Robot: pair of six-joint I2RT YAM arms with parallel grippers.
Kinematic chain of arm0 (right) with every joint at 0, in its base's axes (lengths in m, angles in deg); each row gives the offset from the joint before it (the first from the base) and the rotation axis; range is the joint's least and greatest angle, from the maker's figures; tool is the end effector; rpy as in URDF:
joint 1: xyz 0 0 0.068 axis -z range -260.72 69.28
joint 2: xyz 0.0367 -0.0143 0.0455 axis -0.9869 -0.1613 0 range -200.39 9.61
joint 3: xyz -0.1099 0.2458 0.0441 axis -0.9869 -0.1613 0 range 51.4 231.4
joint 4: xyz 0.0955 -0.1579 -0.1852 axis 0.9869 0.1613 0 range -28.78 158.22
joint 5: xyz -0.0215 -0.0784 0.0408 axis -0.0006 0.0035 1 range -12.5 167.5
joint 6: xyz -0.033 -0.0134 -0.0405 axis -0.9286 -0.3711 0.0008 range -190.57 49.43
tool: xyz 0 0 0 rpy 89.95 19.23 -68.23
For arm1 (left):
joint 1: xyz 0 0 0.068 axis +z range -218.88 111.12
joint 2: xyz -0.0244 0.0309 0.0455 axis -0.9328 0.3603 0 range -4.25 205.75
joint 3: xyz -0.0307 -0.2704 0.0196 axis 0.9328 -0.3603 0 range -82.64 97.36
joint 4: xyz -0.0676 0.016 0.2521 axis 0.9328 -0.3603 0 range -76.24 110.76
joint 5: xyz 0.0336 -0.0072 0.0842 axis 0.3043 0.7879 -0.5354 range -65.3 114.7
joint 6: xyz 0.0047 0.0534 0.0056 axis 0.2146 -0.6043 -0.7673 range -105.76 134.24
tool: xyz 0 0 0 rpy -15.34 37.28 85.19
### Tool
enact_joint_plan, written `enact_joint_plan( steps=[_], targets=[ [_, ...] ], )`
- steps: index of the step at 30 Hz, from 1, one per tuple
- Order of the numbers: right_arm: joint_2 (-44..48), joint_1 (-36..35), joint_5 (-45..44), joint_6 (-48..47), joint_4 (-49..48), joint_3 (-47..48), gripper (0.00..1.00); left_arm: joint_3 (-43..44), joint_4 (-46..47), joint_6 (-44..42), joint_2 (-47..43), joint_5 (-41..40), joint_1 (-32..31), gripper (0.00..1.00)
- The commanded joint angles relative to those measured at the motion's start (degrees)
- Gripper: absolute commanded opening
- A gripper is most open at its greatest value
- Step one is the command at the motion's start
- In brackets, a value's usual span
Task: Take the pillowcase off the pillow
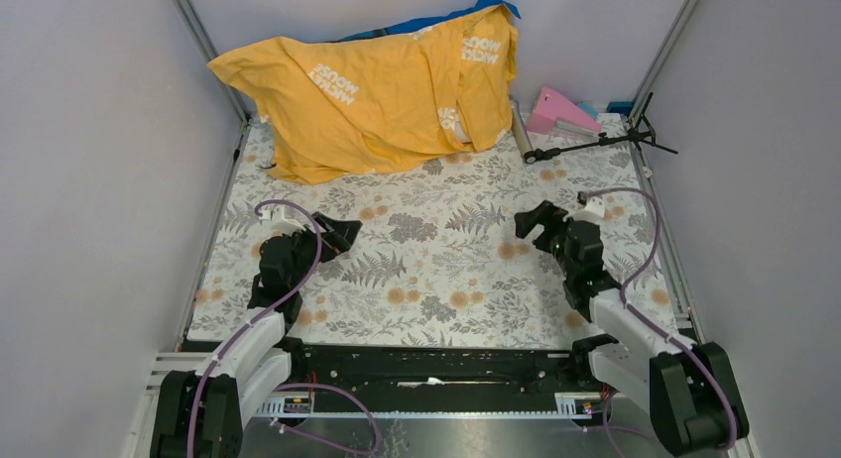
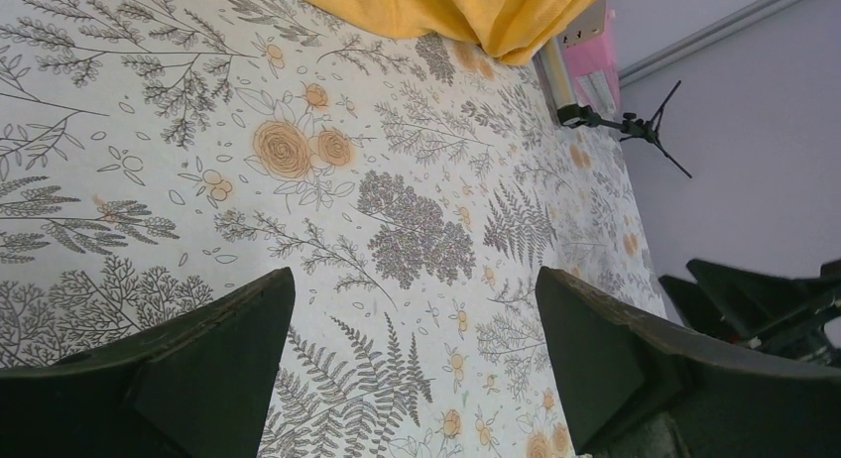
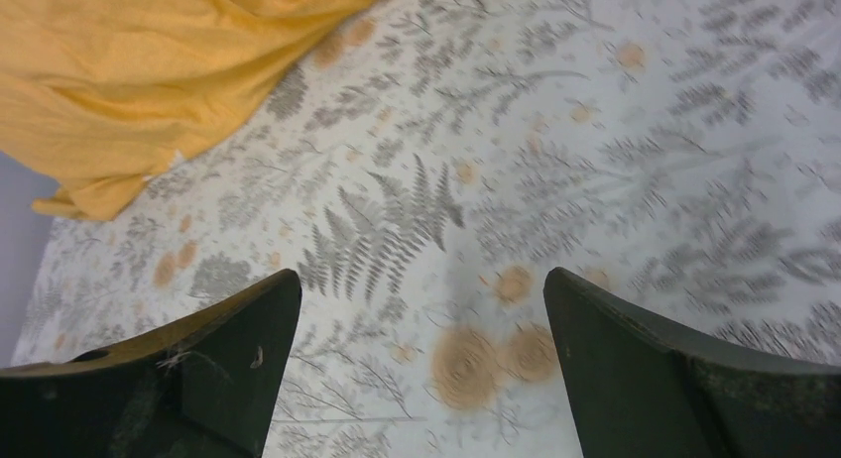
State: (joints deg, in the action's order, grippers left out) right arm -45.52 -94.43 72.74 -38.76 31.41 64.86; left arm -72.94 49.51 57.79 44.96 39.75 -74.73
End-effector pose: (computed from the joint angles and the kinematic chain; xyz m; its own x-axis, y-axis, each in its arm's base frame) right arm 0.1942 0.0444 0.1896 -0.2527 0.4791 -0.8406 -0.0285 0.8648 0.5014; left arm 0.1793 -0.0277 0.1836 -0.3772 -0.6303 -0.6786 0.1272 0.6905 -0.7120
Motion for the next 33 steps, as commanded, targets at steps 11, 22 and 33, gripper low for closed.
enact_joint_plan(
  steps=[11,22,33],
  targets=[
    [-28.1,-1.0,14.4,-8.0,-3.5,32.6,0.98,-0.4,6.8,0.1,0.1,5.0,0.0,0.99],
    [-55.8,-3.9,14.4,-13.7,7.8,68.6,0.91,-1.0,7.8,-0.1,0.6,5.0,0.0,0.99],
    [-75.9,-7.3,2.1,-18.9,10.1,92.4,0.68,-0.6,10.1,0.6,4.6,6.5,0.0,0.99]
  ],
)
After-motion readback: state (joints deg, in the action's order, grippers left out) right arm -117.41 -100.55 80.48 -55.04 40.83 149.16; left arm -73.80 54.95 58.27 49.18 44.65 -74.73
